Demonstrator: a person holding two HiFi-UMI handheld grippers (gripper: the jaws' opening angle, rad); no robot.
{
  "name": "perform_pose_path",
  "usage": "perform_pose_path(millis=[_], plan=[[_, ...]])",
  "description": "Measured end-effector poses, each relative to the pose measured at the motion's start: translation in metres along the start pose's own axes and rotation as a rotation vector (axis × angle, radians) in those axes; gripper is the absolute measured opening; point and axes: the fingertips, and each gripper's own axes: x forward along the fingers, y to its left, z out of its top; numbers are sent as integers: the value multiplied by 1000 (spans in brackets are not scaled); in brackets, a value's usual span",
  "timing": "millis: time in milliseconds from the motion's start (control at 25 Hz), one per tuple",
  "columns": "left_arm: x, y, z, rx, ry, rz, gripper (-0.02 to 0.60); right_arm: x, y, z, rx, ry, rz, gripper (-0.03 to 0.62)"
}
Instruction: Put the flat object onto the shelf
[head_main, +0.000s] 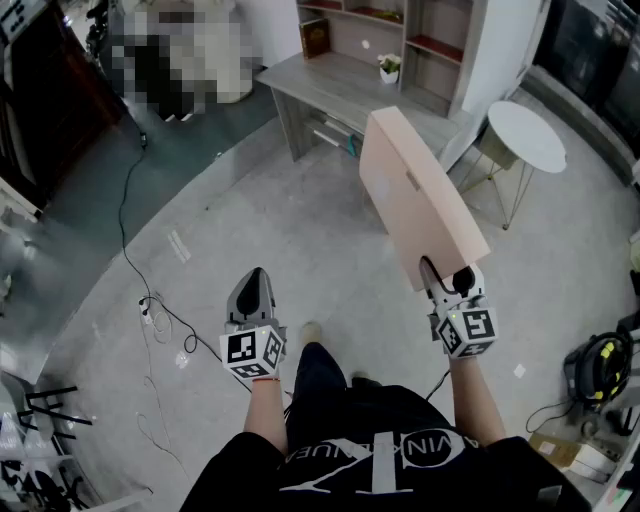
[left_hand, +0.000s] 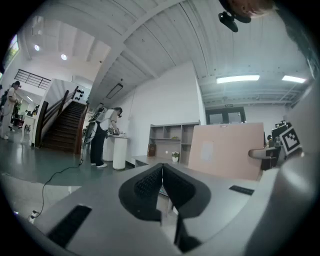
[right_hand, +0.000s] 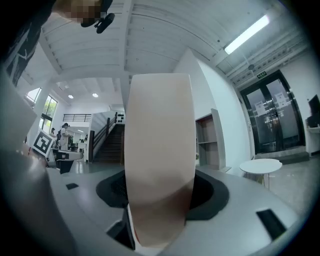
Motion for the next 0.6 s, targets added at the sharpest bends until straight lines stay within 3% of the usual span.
perform_pose_path(millis=[600], plan=[[-8,-8,14,31,-10,-6,5,-11,-7,11,34,-43,-23,288]])
